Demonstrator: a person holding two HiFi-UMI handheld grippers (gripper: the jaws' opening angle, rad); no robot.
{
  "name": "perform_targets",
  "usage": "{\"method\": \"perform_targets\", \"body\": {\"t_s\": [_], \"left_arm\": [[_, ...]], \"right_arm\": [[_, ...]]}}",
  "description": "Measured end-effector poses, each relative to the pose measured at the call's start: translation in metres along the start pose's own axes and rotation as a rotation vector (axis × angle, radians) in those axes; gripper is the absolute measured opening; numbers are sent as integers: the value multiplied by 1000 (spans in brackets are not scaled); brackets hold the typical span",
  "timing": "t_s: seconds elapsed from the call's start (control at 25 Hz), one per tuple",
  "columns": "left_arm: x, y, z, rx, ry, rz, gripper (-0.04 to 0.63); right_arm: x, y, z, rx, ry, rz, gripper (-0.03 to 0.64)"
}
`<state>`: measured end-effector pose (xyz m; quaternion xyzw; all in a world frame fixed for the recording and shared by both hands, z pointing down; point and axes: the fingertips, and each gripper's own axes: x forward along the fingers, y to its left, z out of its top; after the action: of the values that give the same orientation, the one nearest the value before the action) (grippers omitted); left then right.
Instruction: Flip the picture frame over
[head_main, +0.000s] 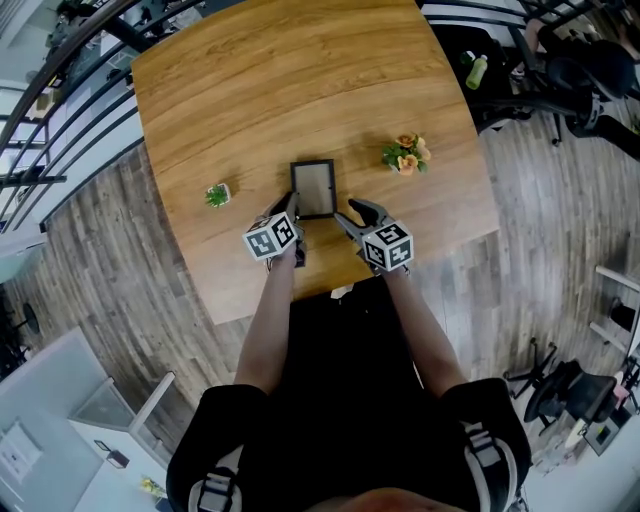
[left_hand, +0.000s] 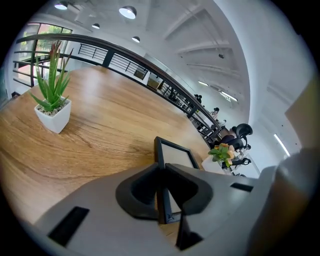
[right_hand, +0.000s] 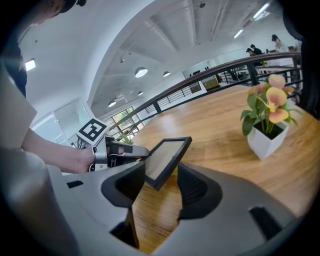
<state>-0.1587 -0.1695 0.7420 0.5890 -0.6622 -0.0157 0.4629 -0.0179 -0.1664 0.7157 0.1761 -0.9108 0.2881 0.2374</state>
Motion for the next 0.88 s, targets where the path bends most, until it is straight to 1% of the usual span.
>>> {"method": "perform_targets", "body": {"t_s": [0.12, 0.28, 0.36, 0.48, 0.64, 0.8, 0.88], "left_arm": [[-5, -3, 1, 3, -3, -11, 58], [-14, -9, 5, 16, -13, -26, 58], [-19, -10, 7, 16, -20, -33, 58], [-27, -9, 10, 16, -38, -44, 58], [-36, -10, 14, 20, -58, -63, 58], [-41, -18, 15, 29, -75, -93, 58], [-43, -23, 15, 36, -81, -110, 58]], "right_arm": [[4, 0, -6, 45, 6, 11, 215], [11, 4, -16, 61, 22, 30, 221], [13, 6, -18, 89, 17, 43, 224], [15, 11, -18, 171, -9, 77, 226], [16, 20, -12, 296, -53, 149, 229], [14, 29, -7, 371, -77, 206, 224], [13, 35, -5, 405, -87, 243, 204]]}}
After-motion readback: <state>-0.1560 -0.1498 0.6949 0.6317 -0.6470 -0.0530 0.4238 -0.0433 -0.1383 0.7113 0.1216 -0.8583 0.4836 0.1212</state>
